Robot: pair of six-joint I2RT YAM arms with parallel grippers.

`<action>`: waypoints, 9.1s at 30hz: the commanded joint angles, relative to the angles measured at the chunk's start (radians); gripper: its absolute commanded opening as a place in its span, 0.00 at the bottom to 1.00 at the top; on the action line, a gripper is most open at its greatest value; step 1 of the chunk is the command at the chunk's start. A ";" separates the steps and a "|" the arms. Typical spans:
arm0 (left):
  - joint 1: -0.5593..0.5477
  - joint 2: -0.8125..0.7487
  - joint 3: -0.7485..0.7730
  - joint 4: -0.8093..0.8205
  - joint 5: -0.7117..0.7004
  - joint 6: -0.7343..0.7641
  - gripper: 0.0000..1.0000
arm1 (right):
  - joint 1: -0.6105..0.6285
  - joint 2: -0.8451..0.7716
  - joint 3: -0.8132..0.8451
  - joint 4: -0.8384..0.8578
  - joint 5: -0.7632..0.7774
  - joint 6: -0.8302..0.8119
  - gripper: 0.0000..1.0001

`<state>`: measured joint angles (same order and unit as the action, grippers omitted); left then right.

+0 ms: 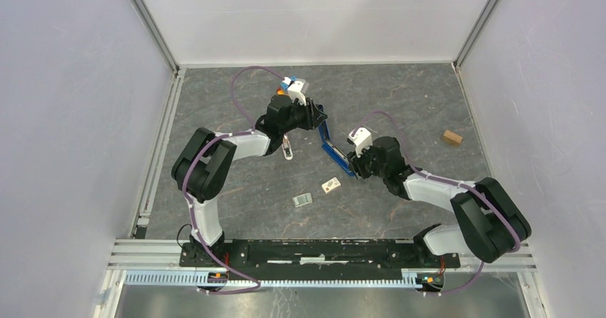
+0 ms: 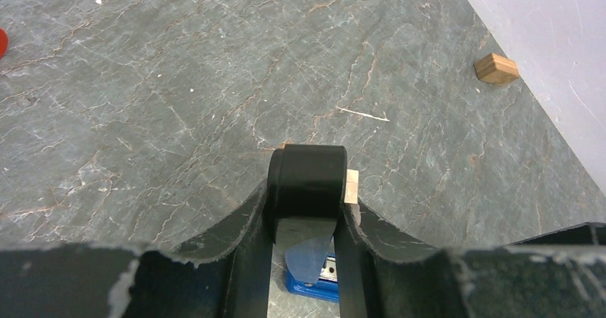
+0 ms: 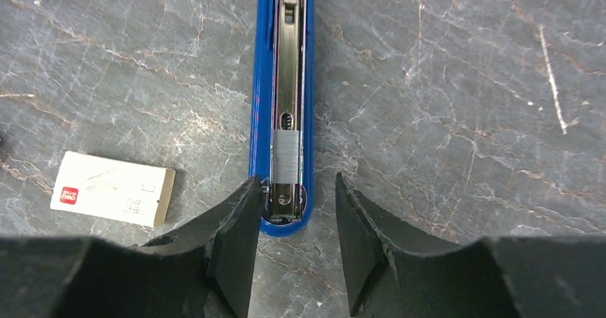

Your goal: Load the staples into the stapler

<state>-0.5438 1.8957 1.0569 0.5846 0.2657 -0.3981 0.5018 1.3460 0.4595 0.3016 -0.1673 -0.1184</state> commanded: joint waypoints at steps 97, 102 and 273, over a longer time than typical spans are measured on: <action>-0.331 -0.090 -0.208 0.128 0.009 -0.112 0.61 | -0.004 0.080 -0.078 0.254 -0.071 0.085 0.00; -0.355 -0.088 -0.209 0.138 0.017 -0.124 0.62 | -0.003 0.085 -0.074 0.255 -0.075 0.088 0.00; -0.075 -1.051 -0.859 -0.517 0.015 -0.479 0.11 | 0.604 0.188 0.325 -0.173 0.223 0.748 0.34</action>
<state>-0.6228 0.7918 0.2333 -0.1734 0.2432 -0.8036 1.1099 1.5089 0.8024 0.0124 0.1223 0.6018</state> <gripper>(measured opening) 0.128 0.332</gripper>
